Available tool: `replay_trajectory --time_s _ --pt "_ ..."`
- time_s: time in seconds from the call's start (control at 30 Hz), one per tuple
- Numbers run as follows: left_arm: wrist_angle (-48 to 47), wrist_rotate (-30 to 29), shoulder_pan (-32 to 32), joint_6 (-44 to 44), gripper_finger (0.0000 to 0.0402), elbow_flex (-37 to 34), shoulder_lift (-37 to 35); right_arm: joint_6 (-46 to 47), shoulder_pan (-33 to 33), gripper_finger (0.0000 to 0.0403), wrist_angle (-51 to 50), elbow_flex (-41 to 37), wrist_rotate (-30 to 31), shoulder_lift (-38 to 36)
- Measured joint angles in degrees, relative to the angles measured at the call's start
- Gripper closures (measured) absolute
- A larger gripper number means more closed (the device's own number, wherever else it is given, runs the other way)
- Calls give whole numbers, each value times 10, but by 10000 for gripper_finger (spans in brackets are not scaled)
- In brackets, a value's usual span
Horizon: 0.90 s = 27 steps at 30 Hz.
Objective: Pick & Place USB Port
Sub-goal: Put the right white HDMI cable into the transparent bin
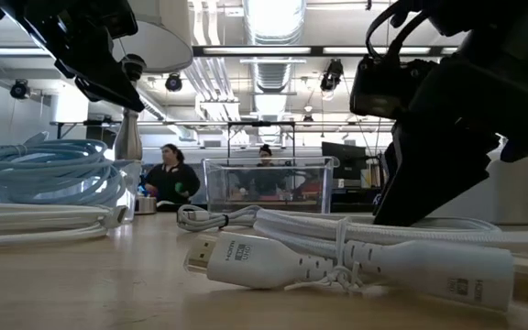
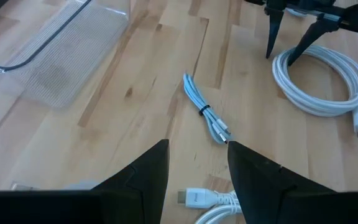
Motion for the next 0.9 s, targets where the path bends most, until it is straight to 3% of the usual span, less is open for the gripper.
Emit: replay_trajectory --time_s 0.13,0.47,0.67,0.9 --pt "0 0 0 0 234 0 0 -23 0 262 1 0 1 -2" --pt "0 0 0 0 234 0 0 -64 -3 369 -6 20 -1 0" --pt "0 0 0 0 234 0 0 -102 -2 373 -60 70 17 1" --pt "0 0 0 0 234 0 0 -169 -16 365 -215 183 132 0"
